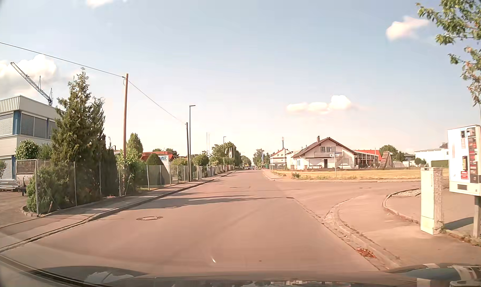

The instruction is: Follow the waypoints while adhering to traffic rules and regulations

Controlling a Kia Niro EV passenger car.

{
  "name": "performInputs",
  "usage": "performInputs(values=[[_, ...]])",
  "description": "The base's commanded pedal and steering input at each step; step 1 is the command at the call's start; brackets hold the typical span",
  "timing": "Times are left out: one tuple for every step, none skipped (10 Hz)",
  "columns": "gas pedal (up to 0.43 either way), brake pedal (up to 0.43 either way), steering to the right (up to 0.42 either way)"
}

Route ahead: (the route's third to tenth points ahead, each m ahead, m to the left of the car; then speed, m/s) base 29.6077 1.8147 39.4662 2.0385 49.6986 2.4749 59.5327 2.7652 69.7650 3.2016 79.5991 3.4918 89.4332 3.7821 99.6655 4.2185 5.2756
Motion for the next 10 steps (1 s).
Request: performInputs(values=[[0.0,0.079,-0.018],[0.0,0.085,-0.013],[0.0,0.085,-0.014],[0.0,0.085,-0.016],[0.0,0.085,-0.015],[0.0,0.073,-0.015],[0.0,0.061,-0.016],[0.0,0.061,-0.016],[0.0,0.055,-0.017],[0.0,0.043,-0.017]])
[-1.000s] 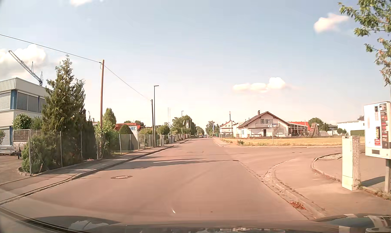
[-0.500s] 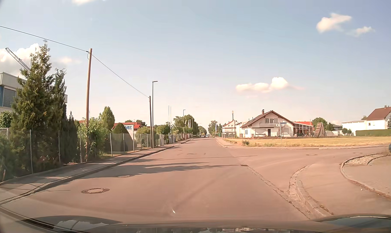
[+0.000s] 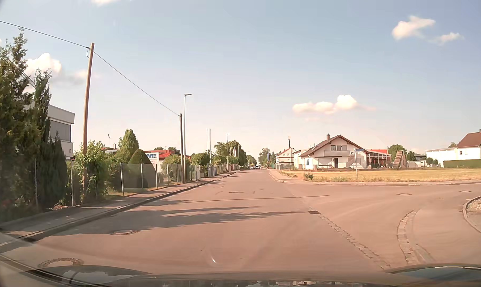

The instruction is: Follow the waypoints while adhering to traffic rules and regulations

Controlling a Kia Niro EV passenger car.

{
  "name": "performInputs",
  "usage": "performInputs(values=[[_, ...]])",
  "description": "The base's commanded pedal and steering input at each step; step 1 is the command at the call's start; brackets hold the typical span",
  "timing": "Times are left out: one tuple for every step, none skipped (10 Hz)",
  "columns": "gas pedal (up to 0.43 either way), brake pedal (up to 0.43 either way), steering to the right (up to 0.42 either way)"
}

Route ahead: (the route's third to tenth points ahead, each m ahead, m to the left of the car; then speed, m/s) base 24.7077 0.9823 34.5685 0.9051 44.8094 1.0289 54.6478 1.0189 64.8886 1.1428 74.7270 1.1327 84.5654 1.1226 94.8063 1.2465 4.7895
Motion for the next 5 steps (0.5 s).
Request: performInputs(values=[[0.0,0.018,-0.017],[0.0,0.012,-0.017],[0.0,0.018,-0.017],[0.0,0.012,-0.017],[0.0,0.018,-0.017]])
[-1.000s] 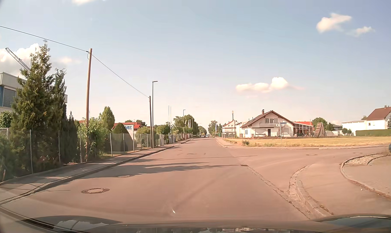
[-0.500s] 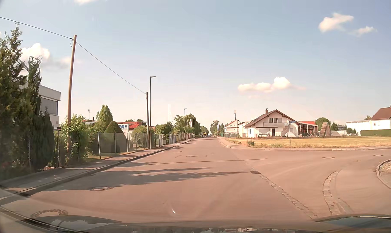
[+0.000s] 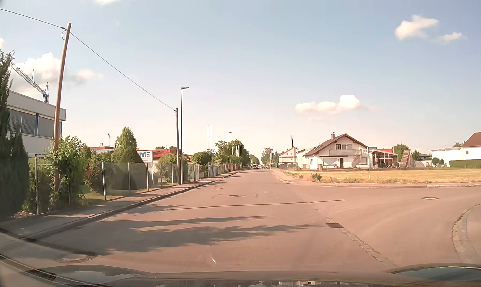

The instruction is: Follow the waypoints while adhering to traffic rules and regulations

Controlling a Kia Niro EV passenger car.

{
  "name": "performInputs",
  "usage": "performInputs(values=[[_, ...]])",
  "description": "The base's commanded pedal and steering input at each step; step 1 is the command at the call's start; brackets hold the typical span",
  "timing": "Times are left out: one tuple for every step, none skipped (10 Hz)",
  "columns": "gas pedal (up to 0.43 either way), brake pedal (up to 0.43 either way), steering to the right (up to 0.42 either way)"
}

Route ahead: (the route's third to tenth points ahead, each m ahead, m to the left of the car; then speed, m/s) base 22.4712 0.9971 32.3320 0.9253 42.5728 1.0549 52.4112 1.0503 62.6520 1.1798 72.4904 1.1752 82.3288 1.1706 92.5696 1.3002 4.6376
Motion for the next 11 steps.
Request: performInputs(values=[[0.0,0.018,-0.017],[0.0,0.018,-0.017],[0.0,0.018,-0.017],[0.0,0.018,-0.017],[0.0,0.018,-0.016],[0.0,0.018,-0.016],[0.0,0.018,-0.016],[0.0,0.018,-0.015],[0.0,0.018,-0.015],[0.0,0.018,-0.014],[0.0,0.018,-0.007]])
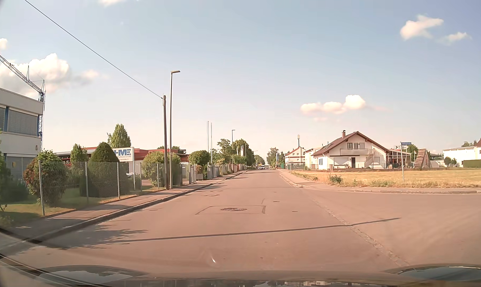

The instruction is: Follow the waypoints while adhering to traffic rules and regulations

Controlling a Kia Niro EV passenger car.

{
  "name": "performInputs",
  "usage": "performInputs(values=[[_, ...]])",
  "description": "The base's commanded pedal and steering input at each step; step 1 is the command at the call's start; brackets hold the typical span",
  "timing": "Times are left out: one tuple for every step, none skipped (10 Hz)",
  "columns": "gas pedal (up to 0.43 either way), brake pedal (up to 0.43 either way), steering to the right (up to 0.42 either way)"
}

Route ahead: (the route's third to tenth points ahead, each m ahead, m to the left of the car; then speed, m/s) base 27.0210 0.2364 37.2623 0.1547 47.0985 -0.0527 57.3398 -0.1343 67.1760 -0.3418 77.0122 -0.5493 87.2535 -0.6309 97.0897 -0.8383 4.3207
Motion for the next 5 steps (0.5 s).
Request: performInputs(values=[[0.0,0.018,-0.001],[0.0,0.018,0.001],[0.0,0.018,0.001],[0.0,0.012,0.001],[0.0,0.018,0.001]])
